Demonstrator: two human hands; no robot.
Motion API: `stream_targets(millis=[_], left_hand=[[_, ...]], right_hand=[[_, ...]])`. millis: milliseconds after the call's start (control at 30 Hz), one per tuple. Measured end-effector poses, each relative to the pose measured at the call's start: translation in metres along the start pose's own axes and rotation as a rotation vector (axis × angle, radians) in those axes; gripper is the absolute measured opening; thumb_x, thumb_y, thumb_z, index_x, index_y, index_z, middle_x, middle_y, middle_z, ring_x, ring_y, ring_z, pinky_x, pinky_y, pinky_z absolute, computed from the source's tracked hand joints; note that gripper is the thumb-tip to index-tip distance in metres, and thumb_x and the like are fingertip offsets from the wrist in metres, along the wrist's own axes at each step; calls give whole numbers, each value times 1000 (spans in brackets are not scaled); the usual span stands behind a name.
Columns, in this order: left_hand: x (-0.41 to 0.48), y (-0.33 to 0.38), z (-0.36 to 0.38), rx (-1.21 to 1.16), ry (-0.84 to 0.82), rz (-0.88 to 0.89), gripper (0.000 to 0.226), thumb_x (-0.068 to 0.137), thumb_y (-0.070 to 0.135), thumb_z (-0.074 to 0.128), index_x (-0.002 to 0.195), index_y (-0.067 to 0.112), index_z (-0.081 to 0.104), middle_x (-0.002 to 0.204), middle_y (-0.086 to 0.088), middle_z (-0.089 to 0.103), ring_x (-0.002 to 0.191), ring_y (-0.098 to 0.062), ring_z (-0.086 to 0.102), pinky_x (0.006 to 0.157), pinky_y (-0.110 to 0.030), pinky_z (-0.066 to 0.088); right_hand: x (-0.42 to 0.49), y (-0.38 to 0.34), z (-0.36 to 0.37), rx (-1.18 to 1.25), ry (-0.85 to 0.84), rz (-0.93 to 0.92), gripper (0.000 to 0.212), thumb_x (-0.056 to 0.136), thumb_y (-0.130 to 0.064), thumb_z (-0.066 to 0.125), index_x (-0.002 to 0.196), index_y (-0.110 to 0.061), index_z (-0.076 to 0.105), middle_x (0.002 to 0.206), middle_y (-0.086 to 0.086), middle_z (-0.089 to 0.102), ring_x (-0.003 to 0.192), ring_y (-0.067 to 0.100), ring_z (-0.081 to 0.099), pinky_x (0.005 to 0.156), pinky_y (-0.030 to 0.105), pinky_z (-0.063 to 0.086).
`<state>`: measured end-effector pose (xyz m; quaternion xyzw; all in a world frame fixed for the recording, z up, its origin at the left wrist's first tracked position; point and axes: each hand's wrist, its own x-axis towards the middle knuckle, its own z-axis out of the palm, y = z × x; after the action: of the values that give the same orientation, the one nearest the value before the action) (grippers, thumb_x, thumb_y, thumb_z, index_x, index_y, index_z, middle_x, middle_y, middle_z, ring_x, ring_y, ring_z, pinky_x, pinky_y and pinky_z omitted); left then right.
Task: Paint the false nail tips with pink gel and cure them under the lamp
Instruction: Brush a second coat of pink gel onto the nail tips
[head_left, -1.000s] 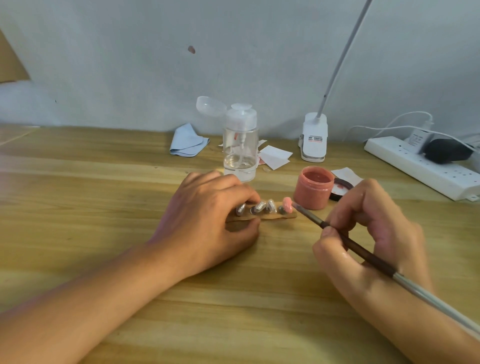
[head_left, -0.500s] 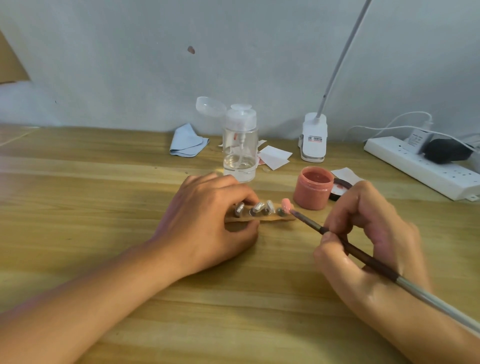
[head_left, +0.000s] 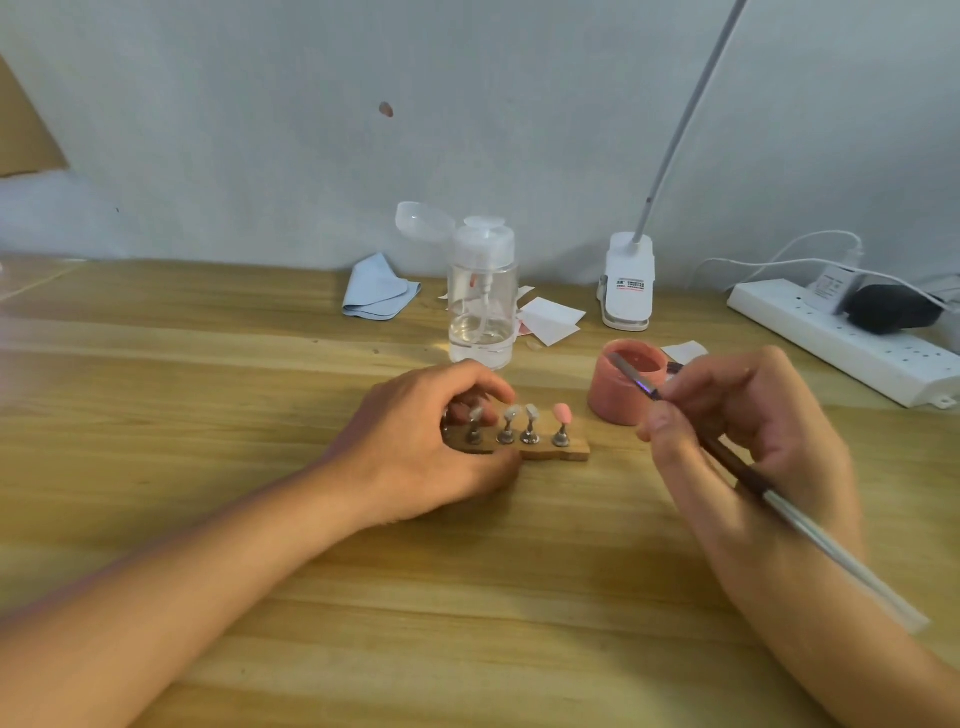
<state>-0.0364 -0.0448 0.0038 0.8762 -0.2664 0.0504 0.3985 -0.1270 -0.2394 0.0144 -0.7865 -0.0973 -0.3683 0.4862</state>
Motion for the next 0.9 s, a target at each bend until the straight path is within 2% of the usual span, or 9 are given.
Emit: stream_targets(millis=[67,200,400,633,767,833,900], left_hand=[[0,1,1,-54,2,26,33,69,43,81,99,37,68,91,20,68,88,-1,62,78,-16,47],[2,-1,0,-79,5,27,9,82,36,77,84,33,69,80,9,66,74,-9,59,73,-31,47],[3,-3,0,-51,12,38,11,82,36,77,80,29,68,72,7,62,65,-6,52,64,-25,40],[3,-3,1,-40,24,15,14,79,37,79,78,29,67,65,20,56,62,1,50,59,-13,36],[1,-2,1,-35,12,32,19,77,41,80,80,29,65,74,18,63,66,-1,55,61,-15,40],[0,-1,1,-32,-10,53,23,77,42,80,85,29,63,81,15,67,72,-2,58,67,-19,44],[0,0,1,-25,-24,82,21,79,40,80,88,31,63,83,21,65,74,0,57,64,-14,42]], right_hand=[[0,0,0,-1,-6,-23,14,80,-9,62,90,-16,54,87,-22,65,70,11,59,68,12,43],[0,1,-3,30,-13,-10,14,79,-8,58,92,-13,54,89,-17,66,74,12,58,71,17,46],[0,2,-3,36,-17,-3,15,79,-7,57,92,-14,55,91,-14,67,75,16,59,71,21,47],[1,4,-2,33,-17,-14,12,80,-6,57,91,-12,55,88,-22,66,73,10,58,70,13,44],[1,5,-2,23,-8,-17,13,80,-7,57,90,-13,55,87,-24,65,72,8,57,69,12,43],[1,5,-2,18,-10,-20,14,80,-8,59,91,-14,55,89,-22,66,74,10,58,70,14,45],[1,4,-2,26,-11,-17,15,80,-8,60,92,-15,56,92,-19,66,76,12,60,72,14,45]])
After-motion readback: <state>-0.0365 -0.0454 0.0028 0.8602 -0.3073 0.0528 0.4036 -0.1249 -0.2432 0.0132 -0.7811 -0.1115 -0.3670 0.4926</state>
